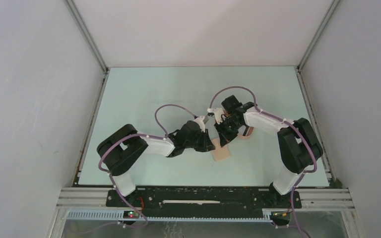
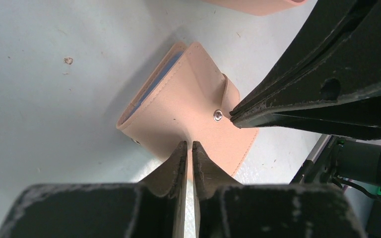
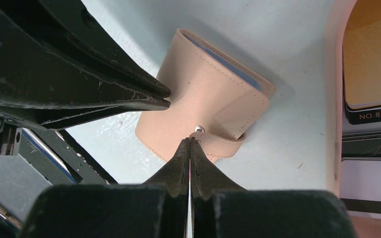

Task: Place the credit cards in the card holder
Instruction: Close the card holder at the center of the board.

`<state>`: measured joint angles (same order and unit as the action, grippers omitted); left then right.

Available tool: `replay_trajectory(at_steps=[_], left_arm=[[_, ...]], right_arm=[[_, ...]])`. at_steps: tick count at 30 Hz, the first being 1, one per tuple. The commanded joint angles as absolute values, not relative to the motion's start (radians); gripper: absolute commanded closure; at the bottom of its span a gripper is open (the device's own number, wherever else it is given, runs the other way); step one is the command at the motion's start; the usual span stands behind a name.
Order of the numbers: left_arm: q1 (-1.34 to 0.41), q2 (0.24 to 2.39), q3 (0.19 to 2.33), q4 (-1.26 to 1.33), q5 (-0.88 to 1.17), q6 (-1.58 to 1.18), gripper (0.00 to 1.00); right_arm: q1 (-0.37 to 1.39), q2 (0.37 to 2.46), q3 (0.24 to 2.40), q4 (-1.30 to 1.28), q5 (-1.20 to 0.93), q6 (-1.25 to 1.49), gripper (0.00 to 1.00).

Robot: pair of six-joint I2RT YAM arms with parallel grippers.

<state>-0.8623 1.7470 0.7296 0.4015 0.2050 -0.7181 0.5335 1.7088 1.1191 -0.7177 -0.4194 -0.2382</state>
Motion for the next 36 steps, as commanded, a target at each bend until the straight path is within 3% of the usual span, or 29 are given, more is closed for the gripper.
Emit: replay_trajectory(at_steps=[1, 36], left_arm=[[-0.858, 1.758, 0.718, 0.393, 0.207, -0.722, 0.88], [-0.857, 1.769, 0.653, 0.535, 0.222, -0.803, 0.89]], right_arm=[[0.533, 1.702, 1.116, -0.722, -0.47, -0.254, 1.0], [0.51, 1.724, 1.079, -0.621, -0.438, -0.169, 1.0]])
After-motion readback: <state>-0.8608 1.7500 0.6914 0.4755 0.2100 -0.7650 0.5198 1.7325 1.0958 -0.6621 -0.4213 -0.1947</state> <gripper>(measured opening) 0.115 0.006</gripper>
